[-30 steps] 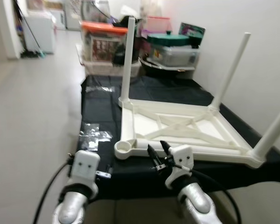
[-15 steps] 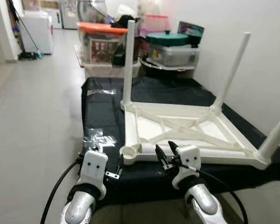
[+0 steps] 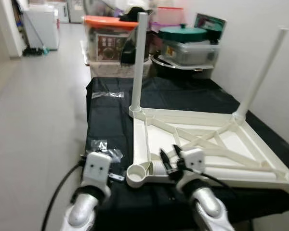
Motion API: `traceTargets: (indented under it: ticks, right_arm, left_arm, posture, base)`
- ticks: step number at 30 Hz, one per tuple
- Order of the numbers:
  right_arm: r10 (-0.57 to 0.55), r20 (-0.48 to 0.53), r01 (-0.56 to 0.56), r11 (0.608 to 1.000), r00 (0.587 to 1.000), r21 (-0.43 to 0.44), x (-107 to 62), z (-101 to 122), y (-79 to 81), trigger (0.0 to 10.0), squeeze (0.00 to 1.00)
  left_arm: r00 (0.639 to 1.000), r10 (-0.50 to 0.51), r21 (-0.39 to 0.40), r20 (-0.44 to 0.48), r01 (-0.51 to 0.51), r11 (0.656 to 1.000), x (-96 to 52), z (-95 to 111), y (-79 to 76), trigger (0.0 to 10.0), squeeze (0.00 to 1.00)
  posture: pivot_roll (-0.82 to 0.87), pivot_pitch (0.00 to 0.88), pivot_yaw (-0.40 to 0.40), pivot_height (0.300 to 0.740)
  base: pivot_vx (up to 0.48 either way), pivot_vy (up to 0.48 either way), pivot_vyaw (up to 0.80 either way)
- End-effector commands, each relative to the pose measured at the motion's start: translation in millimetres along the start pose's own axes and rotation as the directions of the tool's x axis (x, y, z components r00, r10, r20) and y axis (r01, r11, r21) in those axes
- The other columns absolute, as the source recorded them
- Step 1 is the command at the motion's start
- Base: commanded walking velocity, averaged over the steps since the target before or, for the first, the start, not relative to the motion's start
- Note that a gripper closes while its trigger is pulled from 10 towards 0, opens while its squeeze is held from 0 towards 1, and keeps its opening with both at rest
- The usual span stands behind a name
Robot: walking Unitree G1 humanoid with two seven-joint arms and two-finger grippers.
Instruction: Building children table
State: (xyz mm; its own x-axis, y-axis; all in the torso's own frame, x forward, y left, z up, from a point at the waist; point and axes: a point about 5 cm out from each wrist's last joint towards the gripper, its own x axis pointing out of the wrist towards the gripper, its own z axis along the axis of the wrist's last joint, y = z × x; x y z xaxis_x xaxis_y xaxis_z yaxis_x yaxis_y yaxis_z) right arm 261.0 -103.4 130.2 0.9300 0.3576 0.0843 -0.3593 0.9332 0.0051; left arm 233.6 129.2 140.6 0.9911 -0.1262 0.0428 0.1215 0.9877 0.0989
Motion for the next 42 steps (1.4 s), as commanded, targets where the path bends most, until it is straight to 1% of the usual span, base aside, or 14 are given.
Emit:
traceTargets:
  ticks: [1, 4, 7, 14, 17, 20, 25, 27, 29, 35, 37, 39, 41, 42]
  right_arm:
    - [-0.027, -0.025, 0.028, 1.000, 0.999, 0.007, -2.5, -4, -7.1, 10.0, 0.00]
    - [-0.045, -0.017, 0.046, 0.999, 0.999, 0.023, -0.4, -2, -10.7, 10.0, 0.00]
    - [-0.057, -0.008, 0.057, 0.998, 0.998, 0.006, 1.7, 1, -13.9, 10.0, 0.00]
    - [-0.080, -0.010, 0.080, 0.997, 0.997, -0.001, 2.2, 1, -16.9, 10.0, 0.00]
    - [-0.077, -0.015, 0.077, 0.997, 0.997, 0.003, 2.7, 0, -16.2, 10.0, 0.00]
    - [-0.074, -0.018, 0.074, 0.997, 0.997, 0.016, 3.2, 0, -15.5, 10.0, 0.00]
    - [-0.075, -0.016, 0.076, 0.997, 0.997, 0.018, 3.4, 0, -14.8, 10.0, 0.00]
    - [-0.078, -0.015, 0.078, 0.997, 0.997, 0.020, 2.7, 1, -13.7, 10.0, 0.00]
    - [-0.078, -0.013, 0.078, 0.997, 0.997, 0.023, 2.4, 1, -13.0, 10.0, 0.00]
    - [-0.085, -0.006, 0.085, 0.996, 0.996, 0.027, 0.8, 2, -11.2, 10.0, 0.00]
    - [-0.087, -0.001, 0.087, 0.995, 0.996, 0.043, -0.3, 4, -10.1, 10.0, 0.00]
    - [-0.088, -0.001, 0.088, 0.995, 0.996, 0.044, -0.4, 4, -10.0, 10.0, 0.00]
    - [-0.087, 0.000, 0.087, 0.995, 0.996, 0.043, -0.6, 4, -9.7, 10.0, 0.00]
    - [-0.086, 0.001, 0.086, 0.995, 0.996, 0.043, -0.6, 4, -9.4, 10.0, 0.00]
  left_arm:
    - [0.999, -0.035, -0.013, -0.014, 0.035, 0.999, 0.3, -1, -6.1, 10.0, 0.00]
    - [0.993, -0.110, 0.010, -0.044, 0.111, 0.994, 0.3, -4, -8.8, 10.0, 0.00]
    - [0.965, -0.257, 0.029, -0.053, 0.259, 0.965, 0.1, -2, -12.9, 10.0, 0.00]
    - [0.904, -0.424, -0.019, -0.050, 0.424, 0.906, 14.1, 8, -1.3, 10.0, 0.00]
    - [0.819, -0.571, -0.145, -0.056, 0.559, 0.816, 24.3, 10, -0.6, 10.0, 0.00]
    - [0.745, -0.660, -0.250, -0.091, 0.625, 0.740, 36.3, 6, 1.0, 10.0, 0.00]
    - [0.725, -0.671, -0.313, -0.153, 0.608, 0.729, 48.7, 0, 5.6, 10.0, 0.00]
    - [0.686, -0.698, -0.392, -0.208, 0.595, 0.702, 60.0, -5, 9.0, 10.0, 0.00]
    - [0.665, -0.714, -0.428, -0.220, 0.592, 0.683, 63.5, -6, 10.2, 10.0, 0.00]
    - [0.658, -0.726, -0.474, -0.198, 0.585, 0.659, 74.5, 0, 15.5, 10.0, 0.00]
    - [0.651, -0.745, -0.531, -0.148, 0.583, 0.615, 82.6, 10, 14.8, 10.0, 0.00]
    - [0.648, -0.748, -0.536, -0.142, 0.584, 0.609, 83.8, 11, 14.6, 10.0, 0.00]
    - [0.664, -0.737, -0.540, -0.128, 0.576, 0.613, 88.8, 15, 15.7, 10.0, 0.00]
    - [0.712, -0.694, -0.521, -0.104, 0.556, 0.648, 96.2, 22, 19.4, 10.0, 0.00]
  posture:
    - [0.19, 0.000, -0.115, 0.740]
    - [0.19, 0.000, -0.116, 0.740]
    - [0.19, 0.000, -0.119, 0.740]
    - [0.20, 0.000, -0.116, 0.740]
    - [0.20, 0.000, -0.109, 0.740]
    - [0.20, 0.000, -0.104, 0.740]
    - [0.20, 0.000, -0.095, 0.740]
    - [0.20, 0.000, -0.083, 0.740]
    - [0.20, 0.000, -0.076, 0.740]
    - [0.20, 0.000, -0.061, 0.740]
    - [0.20, 0.000, -0.058, 0.740]
    - [0.20, 0.000, -0.058, 0.740]
    - [0.20, 0.000, -0.054, 0.740]
    - [0.20, 0.000, -0.052, 0.740]
  base:
    - [0.000, 0.000, 0.00]
    - [0.000, 0.000, 0.00]
    - [0.000, 0.000, 0.00]
    - [0.000, 0.000, 0.00]
    - [0.000, 0.000, 0.00]
    - [0.000, 0.000, 0.00]
    - [0.000, 0.000, 0.00]
    - [0.000, 0.000, 0.00]
    - [0.000, 0.000, 0.00]
    - [0.000, 0.000, 0.00]
    - [0.000, 0.000, 0.00]
    - [0.000, 0.000, 0.00]
    - [0.000, 0.000, 0.00]
    - [0.000, 0.000, 0.00]
